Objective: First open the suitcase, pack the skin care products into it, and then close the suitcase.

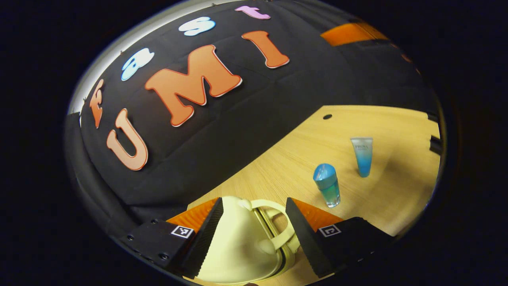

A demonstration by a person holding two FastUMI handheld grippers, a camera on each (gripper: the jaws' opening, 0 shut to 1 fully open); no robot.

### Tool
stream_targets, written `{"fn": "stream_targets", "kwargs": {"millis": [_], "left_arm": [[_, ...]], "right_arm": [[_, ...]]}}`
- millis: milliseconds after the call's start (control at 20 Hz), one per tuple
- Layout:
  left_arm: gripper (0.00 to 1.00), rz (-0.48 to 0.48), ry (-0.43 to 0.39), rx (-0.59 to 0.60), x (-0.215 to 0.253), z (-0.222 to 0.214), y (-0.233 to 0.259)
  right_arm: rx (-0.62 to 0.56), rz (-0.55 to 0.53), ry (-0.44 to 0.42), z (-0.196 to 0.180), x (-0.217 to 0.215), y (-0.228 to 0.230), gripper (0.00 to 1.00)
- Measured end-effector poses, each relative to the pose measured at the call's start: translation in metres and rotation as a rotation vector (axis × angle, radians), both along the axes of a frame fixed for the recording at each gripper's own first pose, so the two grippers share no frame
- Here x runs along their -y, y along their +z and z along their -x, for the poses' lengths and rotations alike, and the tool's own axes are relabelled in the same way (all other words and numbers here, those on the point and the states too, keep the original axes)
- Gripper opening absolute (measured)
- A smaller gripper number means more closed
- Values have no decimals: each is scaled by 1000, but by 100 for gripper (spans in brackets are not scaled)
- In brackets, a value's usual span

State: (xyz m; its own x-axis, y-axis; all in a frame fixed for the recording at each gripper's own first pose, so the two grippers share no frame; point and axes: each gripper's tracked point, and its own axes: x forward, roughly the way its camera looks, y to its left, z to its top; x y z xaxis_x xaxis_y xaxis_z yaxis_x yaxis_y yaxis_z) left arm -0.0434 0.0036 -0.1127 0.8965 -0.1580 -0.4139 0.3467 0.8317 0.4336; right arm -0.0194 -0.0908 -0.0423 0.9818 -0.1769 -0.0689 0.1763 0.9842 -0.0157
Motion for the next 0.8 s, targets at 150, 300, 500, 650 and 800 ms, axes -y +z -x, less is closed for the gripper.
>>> {"fn": "stream_targets", "kwargs": {"millis": [150, 300, 500, 650, 800], "left_arm": [[98, -92, -58, -20, -5, 1, -10], [97, -171, -84, -46, -13, 3, -16], [97, -284, -119, -66, -18, 4, -30], [88, -402, -154, -57, -17, 0, -49], [62, -521, -235, -74, -8, -5, -67]], "right_arm": [[-18, 1, -10, 2, 7, -8, 95], [-31, -4, -16, 2, 12, -15, 95], [-38, -12, -11, -1, 11, -21, 96], [-46, -7, -3, 0, 9, -24, 95], [-58, -21, 9, -1, 4, -29, 95]]}}
